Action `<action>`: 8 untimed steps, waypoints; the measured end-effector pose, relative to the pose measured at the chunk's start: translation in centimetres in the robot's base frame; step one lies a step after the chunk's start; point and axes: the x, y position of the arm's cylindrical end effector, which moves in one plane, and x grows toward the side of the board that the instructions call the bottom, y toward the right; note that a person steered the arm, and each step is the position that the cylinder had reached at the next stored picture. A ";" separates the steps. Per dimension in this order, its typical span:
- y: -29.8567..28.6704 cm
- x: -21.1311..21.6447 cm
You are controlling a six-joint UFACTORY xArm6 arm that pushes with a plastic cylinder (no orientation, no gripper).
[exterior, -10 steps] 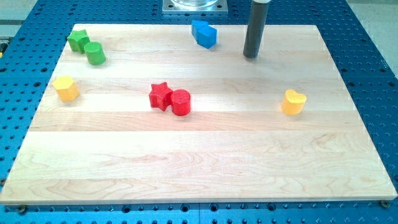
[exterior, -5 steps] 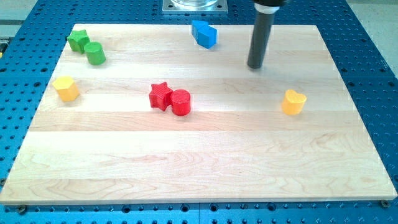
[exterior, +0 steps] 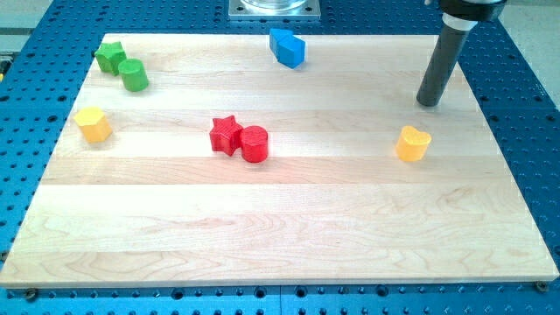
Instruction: Place the heart at the bottom right of the board
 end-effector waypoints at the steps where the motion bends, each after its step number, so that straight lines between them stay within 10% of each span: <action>1: 0.2 0.9; 7: -7.3 5.6; 8: -6.1 12.4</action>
